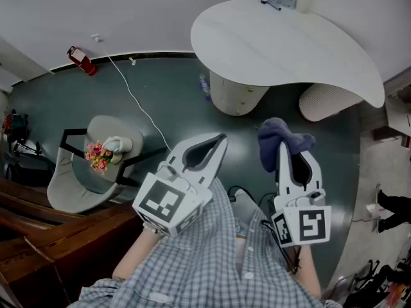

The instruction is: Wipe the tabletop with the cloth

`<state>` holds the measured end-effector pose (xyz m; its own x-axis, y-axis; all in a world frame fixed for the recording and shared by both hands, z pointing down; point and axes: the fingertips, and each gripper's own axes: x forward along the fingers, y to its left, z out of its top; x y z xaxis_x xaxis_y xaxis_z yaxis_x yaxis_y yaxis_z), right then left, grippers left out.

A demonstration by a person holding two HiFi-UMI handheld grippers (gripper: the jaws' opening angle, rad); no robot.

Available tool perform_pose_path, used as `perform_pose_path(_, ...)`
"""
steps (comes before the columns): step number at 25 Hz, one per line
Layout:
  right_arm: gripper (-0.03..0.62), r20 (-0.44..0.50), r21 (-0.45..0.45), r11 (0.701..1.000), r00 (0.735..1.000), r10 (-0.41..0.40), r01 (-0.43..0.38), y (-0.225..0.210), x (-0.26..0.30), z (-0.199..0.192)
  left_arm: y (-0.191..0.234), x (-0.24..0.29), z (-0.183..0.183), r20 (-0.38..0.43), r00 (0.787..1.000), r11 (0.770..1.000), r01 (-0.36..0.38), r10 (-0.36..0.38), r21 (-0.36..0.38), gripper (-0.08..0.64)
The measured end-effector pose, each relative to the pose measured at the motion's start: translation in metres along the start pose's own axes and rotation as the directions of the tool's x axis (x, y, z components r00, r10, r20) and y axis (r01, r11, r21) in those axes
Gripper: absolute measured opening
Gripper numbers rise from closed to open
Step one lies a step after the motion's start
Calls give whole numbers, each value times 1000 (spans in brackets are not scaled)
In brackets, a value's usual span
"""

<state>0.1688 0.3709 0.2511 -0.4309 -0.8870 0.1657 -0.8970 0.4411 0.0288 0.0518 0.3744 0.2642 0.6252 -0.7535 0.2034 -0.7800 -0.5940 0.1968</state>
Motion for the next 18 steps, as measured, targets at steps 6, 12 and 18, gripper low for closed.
perform_pose_path(6, 23, 16, -7, 999, 999, -33, 33, 9, -4, 3, 8, -9, 0, 8, 1000, 1000, 5, -5, -4, 5)
perform_pose_path(12, 23, 1, -17, 998, 998, -65, 65, 4, -7, -1, 6, -5, -2, 2, 999, 999, 33, -33, 0, 5)
perform_pose_path(18, 23, -4, -9, 997, 997, -72, 72, -6, 1, -5, 11, 3, -3, 2, 1000, 1000, 29, -29, 3, 5)
